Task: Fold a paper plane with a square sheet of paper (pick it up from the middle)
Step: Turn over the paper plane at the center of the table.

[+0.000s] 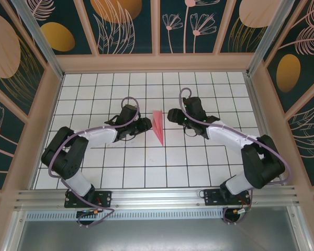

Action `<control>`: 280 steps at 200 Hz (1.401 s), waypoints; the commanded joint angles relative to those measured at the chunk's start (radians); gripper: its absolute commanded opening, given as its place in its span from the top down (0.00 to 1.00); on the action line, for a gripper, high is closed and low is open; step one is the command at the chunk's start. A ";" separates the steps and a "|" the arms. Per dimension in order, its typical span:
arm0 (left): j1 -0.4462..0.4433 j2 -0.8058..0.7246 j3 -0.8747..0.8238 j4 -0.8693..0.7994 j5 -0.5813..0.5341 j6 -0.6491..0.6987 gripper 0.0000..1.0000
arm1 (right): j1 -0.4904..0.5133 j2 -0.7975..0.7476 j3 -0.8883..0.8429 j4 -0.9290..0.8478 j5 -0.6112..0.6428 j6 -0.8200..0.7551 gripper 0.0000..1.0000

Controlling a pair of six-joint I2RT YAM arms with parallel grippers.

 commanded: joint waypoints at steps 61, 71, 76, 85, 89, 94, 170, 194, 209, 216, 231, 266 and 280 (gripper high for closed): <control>0.003 0.152 0.112 0.033 0.007 0.014 0.83 | 0.093 0.317 0.251 -0.123 0.013 -0.042 0.53; 0.003 0.163 0.117 0.044 0.021 0.015 0.85 | 0.093 0.330 0.261 -0.132 0.021 -0.038 0.56; 0.002 0.168 0.119 0.050 0.024 0.015 0.86 | 0.093 0.333 0.263 -0.136 0.024 -0.038 0.58; 0.003 0.177 0.120 0.052 0.033 0.015 0.87 | 0.093 0.339 0.264 -0.140 0.028 -0.037 0.60; 0.003 0.181 0.119 0.054 0.037 0.016 0.88 | 0.093 0.339 0.264 -0.140 0.029 -0.035 0.61; 0.003 0.186 0.119 0.058 0.044 0.017 0.88 | 0.092 0.340 0.264 -0.140 0.030 -0.036 0.62; 0.003 0.236 0.167 0.091 0.111 0.018 0.93 | 0.077 0.342 0.246 -0.138 0.028 -0.028 0.76; 0.003 0.264 0.179 0.070 0.109 0.014 0.94 | 0.070 0.339 0.237 -0.139 0.030 -0.020 0.78; 0.003 0.283 0.186 0.058 0.112 0.014 0.95 | 0.064 0.336 0.228 -0.135 0.028 -0.017 0.78; 0.003 0.291 0.189 0.054 0.114 0.013 0.95 | 0.061 0.334 0.223 -0.134 0.024 -0.017 0.79; 0.004 0.297 0.193 0.041 0.109 0.013 0.96 | 0.055 0.333 0.214 -0.134 0.022 -0.015 0.79; 0.003 0.298 0.197 0.022 0.097 0.015 0.96 | 0.038 0.338 0.189 -0.133 0.025 -0.007 0.81; 0.003 0.299 0.197 0.016 0.091 0.017 0.96 | 0.030 0.343 0.178 -0.134 0.034 -0.004 0.81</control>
